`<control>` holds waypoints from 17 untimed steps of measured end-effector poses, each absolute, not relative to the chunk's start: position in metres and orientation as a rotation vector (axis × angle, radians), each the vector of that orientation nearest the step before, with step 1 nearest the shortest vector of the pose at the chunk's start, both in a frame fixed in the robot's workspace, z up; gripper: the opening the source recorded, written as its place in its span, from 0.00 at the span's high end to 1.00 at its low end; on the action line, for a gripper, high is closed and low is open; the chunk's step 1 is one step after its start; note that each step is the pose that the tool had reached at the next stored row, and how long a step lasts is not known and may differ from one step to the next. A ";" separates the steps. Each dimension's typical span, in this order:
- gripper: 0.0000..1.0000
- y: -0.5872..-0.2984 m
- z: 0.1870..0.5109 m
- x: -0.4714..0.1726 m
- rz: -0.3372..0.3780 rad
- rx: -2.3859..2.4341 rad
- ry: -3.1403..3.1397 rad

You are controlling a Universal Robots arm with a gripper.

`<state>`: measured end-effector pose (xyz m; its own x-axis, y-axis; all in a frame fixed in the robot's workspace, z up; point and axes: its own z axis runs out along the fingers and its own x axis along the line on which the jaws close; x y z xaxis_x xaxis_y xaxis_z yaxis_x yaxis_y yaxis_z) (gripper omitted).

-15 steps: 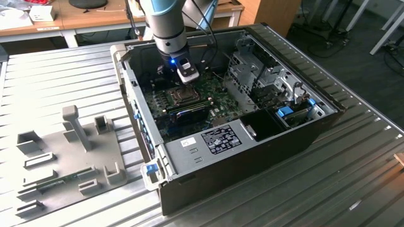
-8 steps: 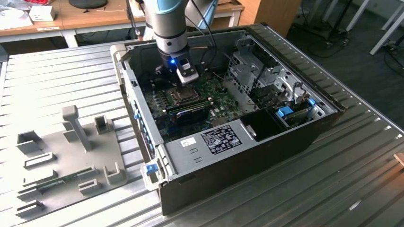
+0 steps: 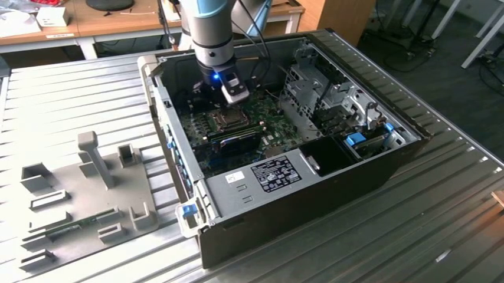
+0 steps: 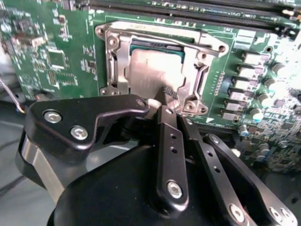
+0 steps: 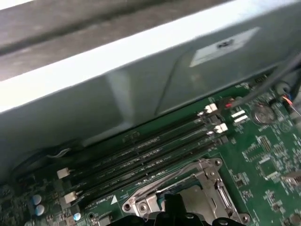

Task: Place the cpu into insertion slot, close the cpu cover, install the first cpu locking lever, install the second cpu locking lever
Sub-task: 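Install the first cpu locking lever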

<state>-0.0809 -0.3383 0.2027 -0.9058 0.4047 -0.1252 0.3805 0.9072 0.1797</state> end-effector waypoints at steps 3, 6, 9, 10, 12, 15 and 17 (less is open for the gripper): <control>0.90 -0.338 0.203 -0.081 0.227 0.528 2.929; 0.90 -0.338 0.203 -0.081 0.159 0.487 2.935; 0.90 -0.338 0.203 -0.081 0.090 0.461 2.939; 0.90 -0.338 0.203 -0.081 0.089 0.460 2.939; 0.90 -0.338 0.203 -0.081 0.089 0.460 2.939; 0.90 -0.338 0.203 -0.081 0.088 0.461 2.945; 0.90 -0.338 0.202 -0.079 0.080 0.468 2.981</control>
